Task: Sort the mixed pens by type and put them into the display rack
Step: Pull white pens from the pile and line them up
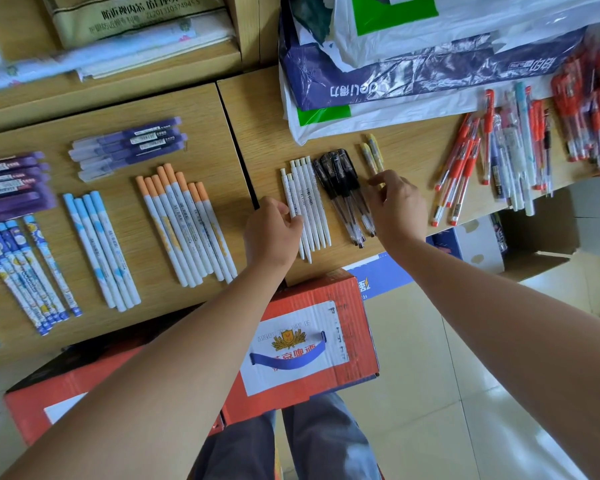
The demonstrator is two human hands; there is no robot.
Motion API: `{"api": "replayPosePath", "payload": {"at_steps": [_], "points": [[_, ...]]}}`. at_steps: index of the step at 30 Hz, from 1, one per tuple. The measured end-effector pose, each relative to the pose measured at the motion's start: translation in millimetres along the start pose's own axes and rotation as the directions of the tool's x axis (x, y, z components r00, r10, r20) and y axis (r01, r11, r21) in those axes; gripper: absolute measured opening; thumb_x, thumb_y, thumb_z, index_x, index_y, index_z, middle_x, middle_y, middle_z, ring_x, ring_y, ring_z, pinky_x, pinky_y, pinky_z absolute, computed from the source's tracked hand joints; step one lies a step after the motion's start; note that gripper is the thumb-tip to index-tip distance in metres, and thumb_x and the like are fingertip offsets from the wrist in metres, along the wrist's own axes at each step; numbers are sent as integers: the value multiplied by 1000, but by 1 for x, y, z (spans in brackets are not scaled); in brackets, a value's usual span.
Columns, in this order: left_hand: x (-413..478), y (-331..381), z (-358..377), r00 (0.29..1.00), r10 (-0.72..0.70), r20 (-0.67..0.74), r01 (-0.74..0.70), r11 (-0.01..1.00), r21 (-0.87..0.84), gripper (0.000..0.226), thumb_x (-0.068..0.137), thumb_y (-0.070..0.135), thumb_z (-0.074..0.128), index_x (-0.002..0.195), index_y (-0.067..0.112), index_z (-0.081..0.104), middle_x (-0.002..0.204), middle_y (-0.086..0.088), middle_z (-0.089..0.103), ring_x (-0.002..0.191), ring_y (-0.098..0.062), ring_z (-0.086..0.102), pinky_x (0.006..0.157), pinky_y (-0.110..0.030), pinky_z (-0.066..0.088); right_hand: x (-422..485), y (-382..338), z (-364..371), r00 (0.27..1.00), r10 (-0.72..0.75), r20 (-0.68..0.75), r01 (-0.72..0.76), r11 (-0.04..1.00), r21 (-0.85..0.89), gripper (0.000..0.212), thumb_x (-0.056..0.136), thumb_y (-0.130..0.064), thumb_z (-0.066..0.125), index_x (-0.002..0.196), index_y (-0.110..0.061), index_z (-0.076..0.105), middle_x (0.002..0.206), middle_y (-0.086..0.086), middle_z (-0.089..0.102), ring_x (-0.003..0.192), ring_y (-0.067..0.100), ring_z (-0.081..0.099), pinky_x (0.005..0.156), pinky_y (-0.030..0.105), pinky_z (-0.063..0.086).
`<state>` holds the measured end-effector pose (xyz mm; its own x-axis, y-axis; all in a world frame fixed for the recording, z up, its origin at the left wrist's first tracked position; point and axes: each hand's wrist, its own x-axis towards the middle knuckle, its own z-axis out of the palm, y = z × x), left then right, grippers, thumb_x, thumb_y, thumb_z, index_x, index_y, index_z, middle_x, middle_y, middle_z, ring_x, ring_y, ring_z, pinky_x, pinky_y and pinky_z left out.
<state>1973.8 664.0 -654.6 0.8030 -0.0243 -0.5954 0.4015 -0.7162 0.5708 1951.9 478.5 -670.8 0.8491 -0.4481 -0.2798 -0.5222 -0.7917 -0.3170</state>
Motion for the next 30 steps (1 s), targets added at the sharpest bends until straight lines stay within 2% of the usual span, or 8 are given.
{"api": "replayPosePath", "payload": {"at_steps": [2,6,9,12,14,17,23,30], "points": [[1,2,1,1000,-2,-18,2,1000,10,28,93,26,59,114,8,55,87,5,53,80,-12,51,70,-24,38,6,6,-4,1000,9,-1,-9,1000,-13,18,93,-22,55,102,-9,63,94,11,66,74,30,59,57,32,42],[2,6,3,999,-15,-48,17,999,29,28,93,26,60,113,7,56,83,4,54,78,-14,54,70,-24,38,21,21,-15,998,69,-9,-69,996,-58,15,93,-15,55,105,-7,60,96,11,65,72,20,50,60,25,33],[3,7,6,997,-35,-62,38,998,43,28,92,27,60,111,7,57,90,-2,63,80,-15,56,70,-24,37,27,29,-23,997,74,-23,-74,997,-24,18,93,-18,55,107,-6,58,95,9,63,76,23,54,62,27,35],[4,7,9,995,-55,-83,58,997,42,28,91,29,62,109,7,57,95,-5,67,85,-19,60,70,-25,38,19,18,-23,999,-42,23,40,997,64,34,90,-33,61,112,-8,53,92,1,55,76,20,55,60,26,37],[2,9,11,994,-60,-93,65,997,51,30,90,30,63,109,7,56,90,-3,65,76,-15,57,65,-22,36,8,4,-18,985,-151,79,142,984,108,47,83,-39,67,115,-10,49,100,1,52,75,17,52,55,26,38],[1,11,12,992,-72,-101,79,995,60,34,89,33,64,109,7,56,84,-1,62,68,-12,52,61,-21,33,-5,-9,-5,953,-259,155,257,966,29,61,74,-41,73,116,-8,45,110,6,48,85,21,52,58,31,44],[3,11,16,990,-71,-121,82,993,89,41,86,38,68,109,7,54,94,-5,66,79,-14,53,66,-24,35,4,-8,-2,950,-205,235,228,971,-76,53,76,-33,70,114,-8,42,113,9,45,94,24,50,62,31,36],[2,16,20,987,-66,-144,79,993,88,35,87,34,66,106,8,53,91,-4,65,81,-17,58,66,-24,36,20,17,-14,981,-98,165,108,993,-52,50,78,-30,68,115,-7,43,113,10,48,89,25,50,61,28,32]]}}
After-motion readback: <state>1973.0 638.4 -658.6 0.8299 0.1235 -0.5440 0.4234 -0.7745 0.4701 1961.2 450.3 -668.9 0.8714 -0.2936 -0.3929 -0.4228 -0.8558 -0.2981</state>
